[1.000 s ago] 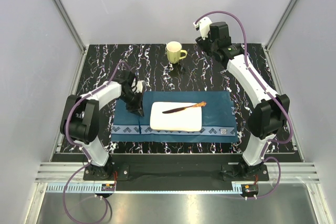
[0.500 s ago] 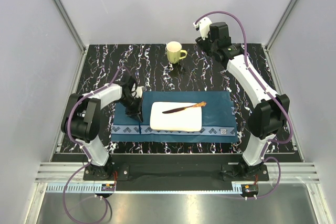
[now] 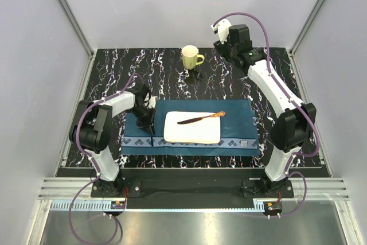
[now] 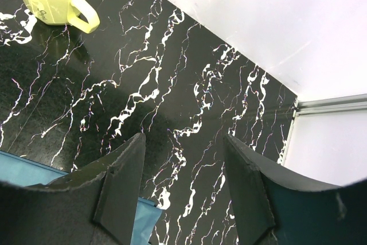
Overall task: Set the dinner table for one person
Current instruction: Place the fork on the napkin.
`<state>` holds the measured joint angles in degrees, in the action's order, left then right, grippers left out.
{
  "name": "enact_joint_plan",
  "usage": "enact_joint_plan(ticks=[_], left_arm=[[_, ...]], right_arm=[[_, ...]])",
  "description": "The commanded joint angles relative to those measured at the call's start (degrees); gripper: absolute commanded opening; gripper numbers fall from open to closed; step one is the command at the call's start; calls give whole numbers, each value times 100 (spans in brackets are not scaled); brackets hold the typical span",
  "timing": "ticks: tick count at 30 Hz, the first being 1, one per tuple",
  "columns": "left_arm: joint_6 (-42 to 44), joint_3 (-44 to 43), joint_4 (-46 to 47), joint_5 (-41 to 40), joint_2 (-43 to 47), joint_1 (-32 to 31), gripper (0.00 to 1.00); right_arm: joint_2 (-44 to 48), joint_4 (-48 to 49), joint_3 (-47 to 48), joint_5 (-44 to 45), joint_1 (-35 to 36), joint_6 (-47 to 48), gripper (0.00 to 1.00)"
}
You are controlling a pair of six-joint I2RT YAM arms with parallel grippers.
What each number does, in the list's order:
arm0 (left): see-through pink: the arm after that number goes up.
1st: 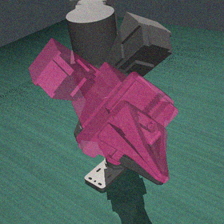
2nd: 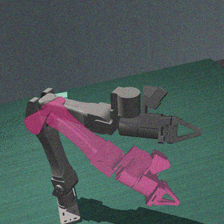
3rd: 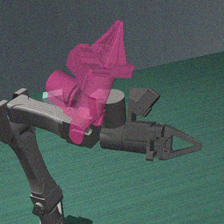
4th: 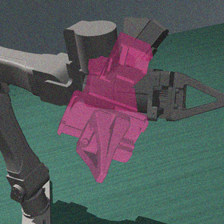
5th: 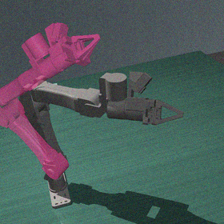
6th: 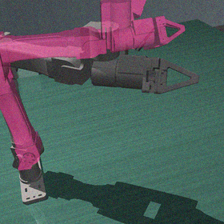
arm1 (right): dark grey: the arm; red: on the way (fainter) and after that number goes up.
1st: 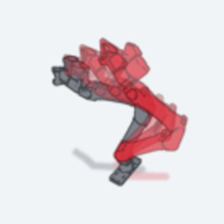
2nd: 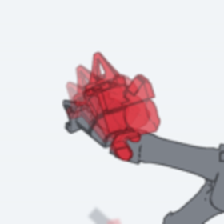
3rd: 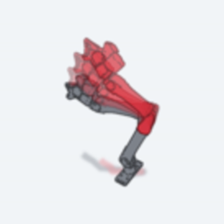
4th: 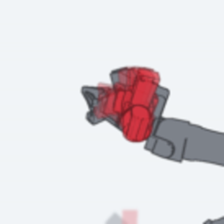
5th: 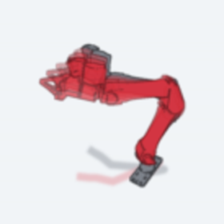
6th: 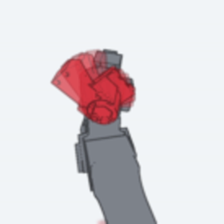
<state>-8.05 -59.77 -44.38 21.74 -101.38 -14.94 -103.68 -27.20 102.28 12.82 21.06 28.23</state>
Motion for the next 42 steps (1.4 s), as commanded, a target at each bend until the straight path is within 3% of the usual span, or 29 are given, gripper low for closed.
enact_joint_plan(ticks=[1, 35, 42], left_arm=[[120, -167, -88, -354, -83, 17, 0], [357, -202, -343, -1031, 22, 17, 0], [401, -298, -396, -873, 31, 17, 0]], right_arm=[[216, 233, -6, 36, 47, -63, 63], [146, 250, 108, 19, 47, -45, 64], [129, 259, 134, 36, 47, -45, 64]])
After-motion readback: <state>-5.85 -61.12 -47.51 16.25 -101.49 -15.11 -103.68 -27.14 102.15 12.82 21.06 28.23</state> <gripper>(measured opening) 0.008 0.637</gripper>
